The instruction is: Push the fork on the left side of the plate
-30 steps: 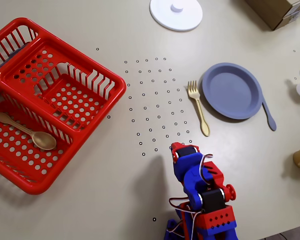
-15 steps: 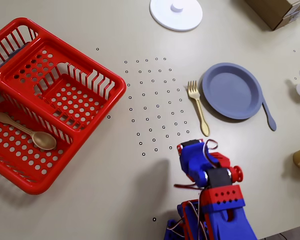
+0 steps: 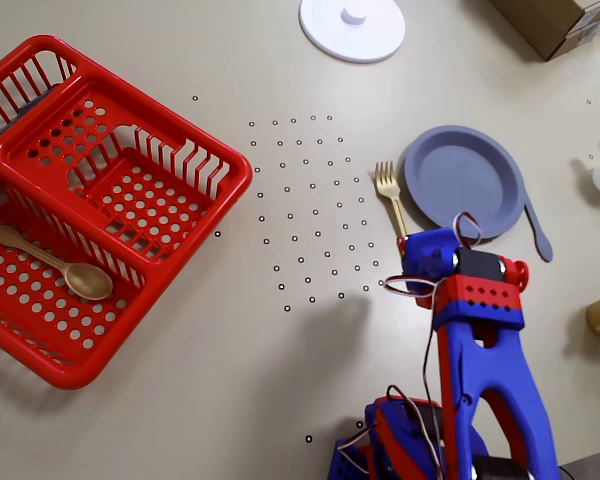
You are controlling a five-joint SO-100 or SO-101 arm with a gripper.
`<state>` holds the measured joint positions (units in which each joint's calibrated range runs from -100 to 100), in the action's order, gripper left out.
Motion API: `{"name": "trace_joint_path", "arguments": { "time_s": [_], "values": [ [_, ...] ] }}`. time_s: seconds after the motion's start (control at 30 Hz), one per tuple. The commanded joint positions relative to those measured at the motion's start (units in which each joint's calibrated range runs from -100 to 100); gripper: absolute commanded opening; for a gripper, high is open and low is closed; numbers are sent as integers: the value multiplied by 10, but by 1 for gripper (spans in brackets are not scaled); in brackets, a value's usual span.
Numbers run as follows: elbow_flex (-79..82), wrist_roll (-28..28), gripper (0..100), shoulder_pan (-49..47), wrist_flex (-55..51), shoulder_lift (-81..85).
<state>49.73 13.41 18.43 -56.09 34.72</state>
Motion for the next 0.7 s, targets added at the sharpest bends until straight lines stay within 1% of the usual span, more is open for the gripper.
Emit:
{"name": "trace_joint_path", "arguments": {
  "time_s": [0.0, 0.17, 0.3, 0.67],
  "values": [
    [-22, 15, 0, 29, 19, -7],
    [-18, 31, 0, 54, 49, -48],
    [-19, 31, 0, 59, 74, -83],
    [-39, 41, 0, 79, 102, -149]
  ]
}}
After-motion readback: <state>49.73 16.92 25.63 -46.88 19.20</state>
